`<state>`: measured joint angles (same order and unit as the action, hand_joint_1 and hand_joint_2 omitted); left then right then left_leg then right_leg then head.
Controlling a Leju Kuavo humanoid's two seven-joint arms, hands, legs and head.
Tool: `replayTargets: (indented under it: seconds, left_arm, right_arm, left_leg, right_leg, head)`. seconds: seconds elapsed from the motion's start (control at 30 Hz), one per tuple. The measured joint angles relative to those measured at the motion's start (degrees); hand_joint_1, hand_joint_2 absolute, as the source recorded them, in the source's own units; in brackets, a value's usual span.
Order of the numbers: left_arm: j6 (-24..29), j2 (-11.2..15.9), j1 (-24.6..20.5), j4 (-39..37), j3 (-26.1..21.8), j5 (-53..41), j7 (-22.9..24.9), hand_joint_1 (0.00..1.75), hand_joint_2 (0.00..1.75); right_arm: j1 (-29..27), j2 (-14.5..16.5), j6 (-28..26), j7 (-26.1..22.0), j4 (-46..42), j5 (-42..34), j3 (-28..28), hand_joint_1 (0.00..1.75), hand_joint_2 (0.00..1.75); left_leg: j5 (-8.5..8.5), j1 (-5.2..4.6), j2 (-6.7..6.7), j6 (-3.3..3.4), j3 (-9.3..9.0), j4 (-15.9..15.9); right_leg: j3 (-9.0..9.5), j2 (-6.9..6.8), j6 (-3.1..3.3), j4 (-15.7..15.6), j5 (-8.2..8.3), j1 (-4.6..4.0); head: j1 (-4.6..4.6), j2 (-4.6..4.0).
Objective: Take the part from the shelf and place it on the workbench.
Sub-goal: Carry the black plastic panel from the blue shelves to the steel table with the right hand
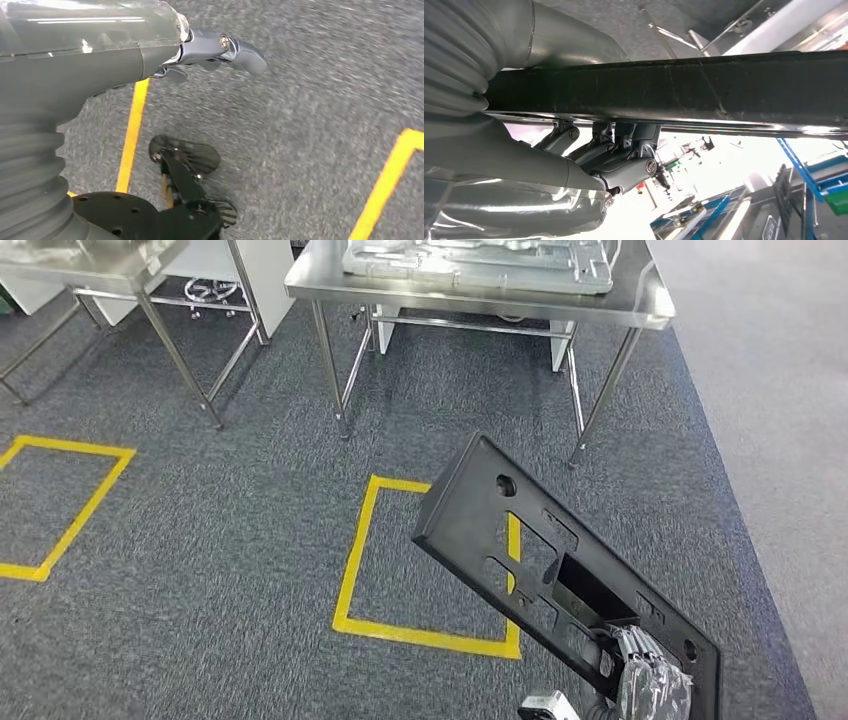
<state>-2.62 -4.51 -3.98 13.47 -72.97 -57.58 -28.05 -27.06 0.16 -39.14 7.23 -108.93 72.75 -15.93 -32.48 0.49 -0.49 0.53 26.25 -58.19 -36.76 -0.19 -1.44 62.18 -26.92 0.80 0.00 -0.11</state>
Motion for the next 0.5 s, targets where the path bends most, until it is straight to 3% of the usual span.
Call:
replayTargets:
  seconds: [0.03,0.13,0.17,0.2,0.27,0.33,0.37,0.4,0.47,0.5]
  left_arm:
    - [0.0,0.0,-0.1,0.0,0.0,-0.1,0.0,0.0,1.75]
    - [-0.1,0.1,-0.4,0.0,0.0,-0.2,0.0,0.0,1.75]
    - [-0.1,0.1,-0.6,0.0,0.0,-0.2,-0.1,0.0,1.75]
    - [-0.1,0.1,-0.7,0.0,0.0,-0.2,-0.1,0.0,1.75]
    - [-0.1,0.1,-0.7,0.0,0.0,-0.2,-0.2,0.0,1.75]
    - [-0.1,0.1,-0.5,0.0,0.0,-0.3,-0.2,0.0,1.75]
    - [0.0,0.1,-0.4,0.0,0.0,-0.4,-0.1,0.0,1.75]
    - [0.0,0.1,-0.3,0.0,0.0,-0.5,-0.1,0.0,1.75]
    - [0.2,0.2,-0.2,0.0,0.0,-0.5,0.1,0.0,1.75]
    - [0.2,0.3,-0.2,0.0,0.0,-0.5,0.2,0.0,1.75]
  right_arm:
    - [0.3,0.0,0.3,-0.8,0.3,-0.7,0.5,1.75,1.75]
    - [1.3,0.0,0.9,-3.2,0.8,-2.3,2.0,1.75,1.75]
    - [1.6,0.0,1.1,-3.8,1.0,-2.8,2.3,1.75,1.75]
    - [1.9,0.2,1.3,-4.6,1.1,-3.2,2.7,1.75,1.75]
    - [2.4,0.6,1.9,-5.8,1.6,-4.1,3.3,1.75,1.75]
    - [2.7,1.1,2.5,-6.9,2.1,-5.3,3.9,1.75,1.75]
    - [2.7,1.3,2.7,-7.4,2.4,-5.9,4.1,1.75,1.75]
    - [2.7,1.5,2.9,-7.8,2.6,-6.6,4.3,1.75,1.75]
    - [2.8,1.9,3.1,-8.4,3.1,-7.7,4.8,1.75,1.75]
    - [2.9,2.1,3.1,-8.7,3.3,-8.2,5.1,1.75,1.75]
  left_leg:
    - [-0.41,-0.05,0.02,-0.4,-0.64,0.1]
    - [-0.37,-0.11,0.13,-1.34,-1.54,-0.9]
    - [-0.4,-0.07,0.13,-1.53,-0.67,-2.9]
    - [-0.89,-0.01,0.14,-1.69,0.93,-5.8]
    - [-3.42,0.06,0.16,-1.97,5.7,-12.7]
    - [-5.66,0.06,0.16,-2.04,9.71,-16.1]
    - [-5.3,0.05,0.16,-1.93,10.64,-15.4]
    - [-3.5,0.02,0.17,-1.7,10.8,-13.1]
    - [2.11,-0.28,0.23,-0.98,10.07,-6.7]
    - [3.54,-0.49,0.23,-0.68,9.71,-4.6]
  right_leg:
    - [0.17,-0.06,0.45,-0.8,0.92,-0.14]
    - [1.67,0.23,1.84,-1.5,-0.08,-0.09]
    - [2.49,0.26,2.24,-1.8,-0.42,-0.02]
    - [3.29,0.26,2.56,-2.1,-0.77,0.04]
    - [4.47,0.21,2.98,-2.4,-1.66,-0.04]
    - [5.75,0.35,3.07,-2.5,-2.75,-0.12]
    - [6.55,0.43,3.05,-2.5,-3.35,-0.15]
    - [7.43,0.48,2.98,-2.5,-3.99,-0.18]
    - [9.07,0.5,2.7,-2.6,-5.24,-0.27]
    - [9.62,0.58,2.39,-2.6,-5.83,-0.3]
  head:
    - [0.01,0.0]
    - [-0.06,0.01]
    - [-0.18,0.0]
    - [-0.28,0.0]
    - [-0.47,0.01]
    - [-0.48,0.01]
    - [-0.47,0.01]
    - [-0.48,0.01]
    - [-0.43,0.01]
    - [-0.46,0.01]
